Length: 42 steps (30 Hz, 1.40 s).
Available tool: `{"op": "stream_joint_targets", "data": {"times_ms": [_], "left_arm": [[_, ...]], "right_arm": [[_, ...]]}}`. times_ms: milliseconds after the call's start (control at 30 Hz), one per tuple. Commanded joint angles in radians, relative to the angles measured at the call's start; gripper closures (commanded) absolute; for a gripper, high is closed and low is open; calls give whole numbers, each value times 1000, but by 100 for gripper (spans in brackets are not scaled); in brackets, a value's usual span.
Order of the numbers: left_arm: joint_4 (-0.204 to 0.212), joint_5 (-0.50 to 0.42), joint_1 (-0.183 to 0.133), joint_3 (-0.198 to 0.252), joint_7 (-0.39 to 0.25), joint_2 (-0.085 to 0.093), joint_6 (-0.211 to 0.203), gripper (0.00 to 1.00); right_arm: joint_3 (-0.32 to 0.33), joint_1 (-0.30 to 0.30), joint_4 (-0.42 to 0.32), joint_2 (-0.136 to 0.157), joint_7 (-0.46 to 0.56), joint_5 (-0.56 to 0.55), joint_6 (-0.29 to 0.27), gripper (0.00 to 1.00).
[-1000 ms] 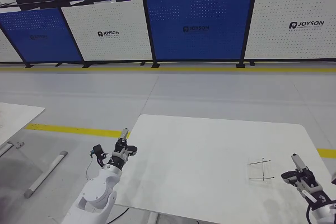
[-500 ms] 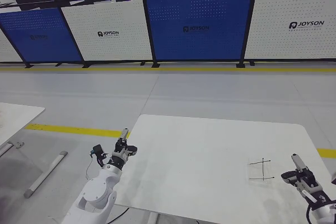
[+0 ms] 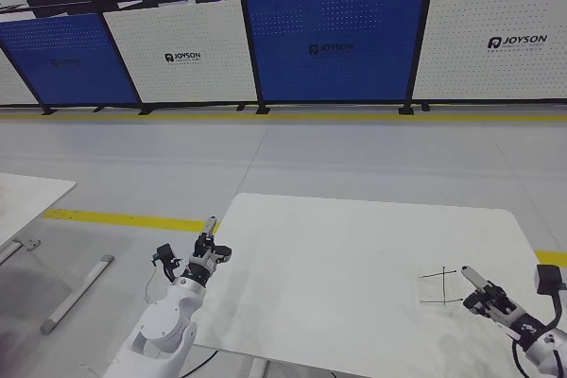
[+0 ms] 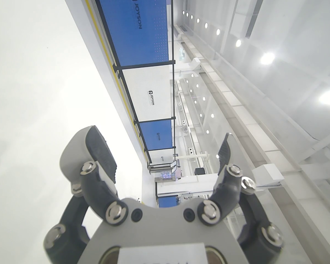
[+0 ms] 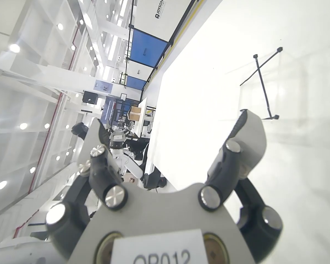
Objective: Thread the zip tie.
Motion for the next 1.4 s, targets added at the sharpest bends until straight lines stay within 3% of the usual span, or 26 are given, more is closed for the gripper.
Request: {"op": "stream_joint_targets", "data": {"times_ms": [0,467,600,800,1367], "left_arm": [[0,0,0,0,0,0,0,0],[0,0,0,0,0,0,0,0],[0,0,0,0,0,0,0,0],[0,0,0,0,0,0,0,0],[0,0,0,0,0,0,0,0]], "right_arm": [[0,0,0,0,0,0,0,0],[0,0,0,0,0,0,0,0],[-32,48,8,15,173,-104,-21,0],[-96,146,38,30,302,-264,55,0],[-99,151,38,30,299,-269,59,0]]}}
